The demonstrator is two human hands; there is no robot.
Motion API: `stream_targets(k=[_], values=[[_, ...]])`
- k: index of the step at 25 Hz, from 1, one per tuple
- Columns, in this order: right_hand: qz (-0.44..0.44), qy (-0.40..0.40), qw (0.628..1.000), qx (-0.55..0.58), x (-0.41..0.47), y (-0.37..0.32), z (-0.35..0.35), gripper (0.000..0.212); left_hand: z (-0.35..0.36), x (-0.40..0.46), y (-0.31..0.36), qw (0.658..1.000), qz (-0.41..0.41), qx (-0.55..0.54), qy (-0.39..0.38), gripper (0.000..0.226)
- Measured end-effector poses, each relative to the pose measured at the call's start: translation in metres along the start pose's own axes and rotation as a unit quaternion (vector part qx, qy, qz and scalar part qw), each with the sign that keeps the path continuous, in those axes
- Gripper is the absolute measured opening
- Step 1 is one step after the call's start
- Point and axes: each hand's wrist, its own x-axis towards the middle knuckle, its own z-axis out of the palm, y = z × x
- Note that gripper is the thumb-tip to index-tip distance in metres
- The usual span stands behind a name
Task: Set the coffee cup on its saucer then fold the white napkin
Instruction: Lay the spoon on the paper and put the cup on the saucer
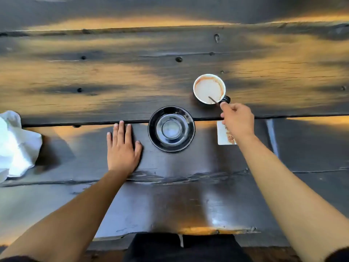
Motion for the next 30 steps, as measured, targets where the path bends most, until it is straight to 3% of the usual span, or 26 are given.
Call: stream_targets(k=[4,13,24,30], values=[[0.013,0.016,0.999,-0.035,0.02,-0.015,0.006,0.051,0.002,-0.002,-0.001,1.0,-0.014,-0.007,0.024,0.068],[0.022,-0.011,0.998,-0.054,0.021,-0.023,-0.001,0.028,0.002,-0.001,-0.003,1.0,-0.017,-0.008,0.014,0.069],[-0.036,-0.066,0.988,-0.137,0.006,-0.022,-0.018,0.026,0.002,0.0,-0.002,1.0,-0.027,0.006,0.004,0.07],[-0.05,-0.053,0.99,-0.117,0.003,-0.011,-0.02,0.023,0.003,0.001,-0.001,1.0,-0.03,0.001,0.009,0.07]])
